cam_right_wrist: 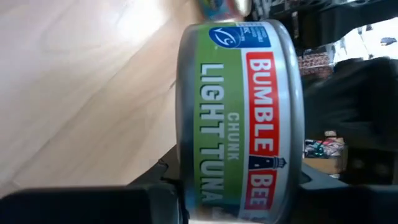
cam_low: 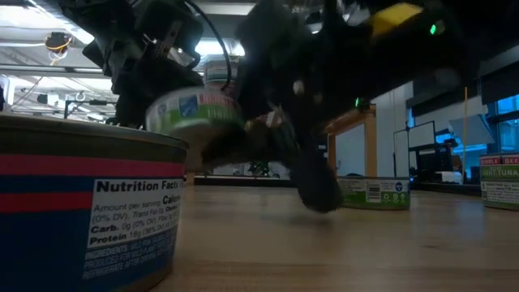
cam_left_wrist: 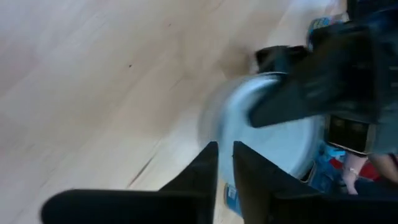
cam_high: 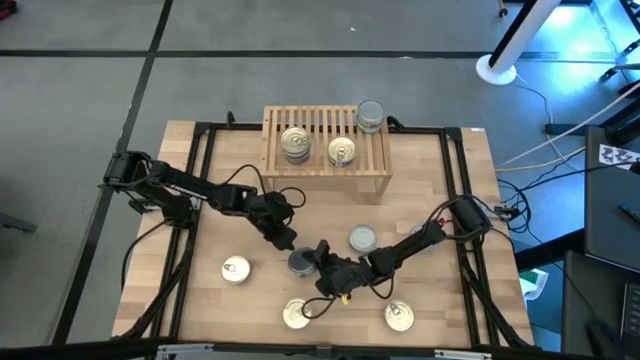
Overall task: Stack canned seafood by type on shelf
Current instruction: Stack the green tuna can on top of the green tuna can on the shelf
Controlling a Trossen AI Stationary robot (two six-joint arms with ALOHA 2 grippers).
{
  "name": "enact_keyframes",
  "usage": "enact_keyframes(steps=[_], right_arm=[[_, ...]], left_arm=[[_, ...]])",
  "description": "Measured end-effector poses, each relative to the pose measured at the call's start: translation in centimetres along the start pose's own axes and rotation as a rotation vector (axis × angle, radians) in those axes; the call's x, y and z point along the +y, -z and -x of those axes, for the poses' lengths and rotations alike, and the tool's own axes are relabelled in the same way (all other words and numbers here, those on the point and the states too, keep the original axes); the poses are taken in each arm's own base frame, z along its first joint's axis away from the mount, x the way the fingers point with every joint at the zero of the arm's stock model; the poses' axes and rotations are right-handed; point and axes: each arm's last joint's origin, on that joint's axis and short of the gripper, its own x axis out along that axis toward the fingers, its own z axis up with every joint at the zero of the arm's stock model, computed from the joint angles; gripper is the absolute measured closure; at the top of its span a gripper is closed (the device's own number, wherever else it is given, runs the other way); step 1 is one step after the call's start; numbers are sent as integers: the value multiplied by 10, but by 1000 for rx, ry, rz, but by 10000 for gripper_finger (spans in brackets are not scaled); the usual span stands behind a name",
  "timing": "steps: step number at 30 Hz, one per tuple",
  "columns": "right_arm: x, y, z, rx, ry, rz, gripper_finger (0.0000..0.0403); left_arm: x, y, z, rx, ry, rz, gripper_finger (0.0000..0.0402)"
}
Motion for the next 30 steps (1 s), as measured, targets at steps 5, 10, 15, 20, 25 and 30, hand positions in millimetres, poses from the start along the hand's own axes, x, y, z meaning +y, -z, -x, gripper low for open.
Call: enact_keyframes(steps=[5, 10, 15, 20, 25, 30], right_arm=[[0, -8, 11, 28, 29, 42, 270], [-12, -15, 30, 66, 38, 89, 277], [-37, -16, 52, 121, 73, 101, 277], [-68, -12, 78, 192, 112, 81, 274], [-101, 4, 109, 289, 154, 22, 276], [-132, 22, 142, 388, 249, -28, 274]], left_arm=[[-2, -1, 0, -13, 22, -77, 307], [-10, -5, 1, -57, 95, -183, 299], [-18, -7, 5, -90, 148, -247, 318], [-30, -4, 14, -125, 216, -322, 339], [-40, 3, 20, -145, 269, -378, 360], [-55, 4, 24, -220, 383, -438, 382]])
